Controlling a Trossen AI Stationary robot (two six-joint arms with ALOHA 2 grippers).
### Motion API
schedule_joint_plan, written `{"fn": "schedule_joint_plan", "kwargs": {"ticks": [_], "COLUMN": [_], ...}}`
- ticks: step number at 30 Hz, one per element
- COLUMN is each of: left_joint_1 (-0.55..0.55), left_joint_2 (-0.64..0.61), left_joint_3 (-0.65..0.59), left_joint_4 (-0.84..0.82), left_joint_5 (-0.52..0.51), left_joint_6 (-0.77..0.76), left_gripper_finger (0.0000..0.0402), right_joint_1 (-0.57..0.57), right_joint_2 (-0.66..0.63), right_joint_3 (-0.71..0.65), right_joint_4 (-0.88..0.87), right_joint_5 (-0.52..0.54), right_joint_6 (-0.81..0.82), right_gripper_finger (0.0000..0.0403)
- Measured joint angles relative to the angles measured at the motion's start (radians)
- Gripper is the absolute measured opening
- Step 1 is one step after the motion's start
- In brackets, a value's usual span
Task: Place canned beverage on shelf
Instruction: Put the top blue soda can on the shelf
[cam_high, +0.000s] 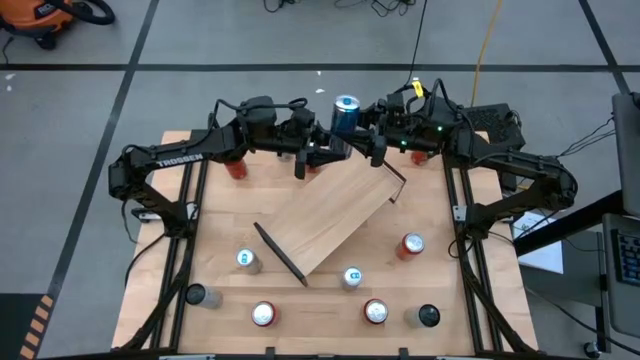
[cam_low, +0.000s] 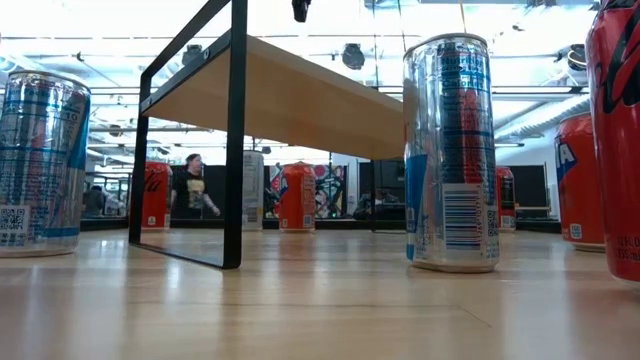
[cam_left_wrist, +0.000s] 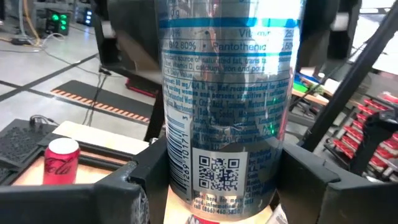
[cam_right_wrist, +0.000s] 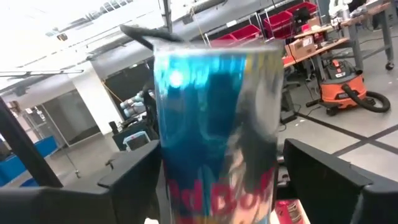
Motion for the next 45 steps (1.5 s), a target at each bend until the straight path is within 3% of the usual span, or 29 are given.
{"fn": "schedule_joint_plan", "kwargs": {"ticks": [11, 19, 35, 45], "left_joint_1": [0.011, 0.015, 0.015, 0.015], "left_joint_2": [0.000, 0.000, -0.001, -0.001], "left_joint_3": [0.000, 0.000, 0.000, 0.000], "left_joint_4": [-0.008, -0.014, -0.038, -0.046], "left_joint_5": [0.028, 0.014, -0.015, -0.022], "left_joint_6": [0.073, 0.098, 0.099, 0.125], "left_gripper_finger": [0.0220, 0.0220, 0.0220, 0.0220], "right_joint_1": [0.000, 0.000, -0.001, -0.001], "right_joint_2": [0.000, 0.000, 0.036, 0.036], "right_joint_3": [0.116, 0.119, 0.119, 0.119], "right_joint_4": [-0.174, -0.182, -0.123, -0.125], "right_joint_5": [0.000, -0.002, -0.027, -0.024], "right_joint_6": [-0.053, -0.066, -0.093, -0.127], "right_gripper_finger": [0.0303, 0.0276, 0.0270, 0.0194]}}
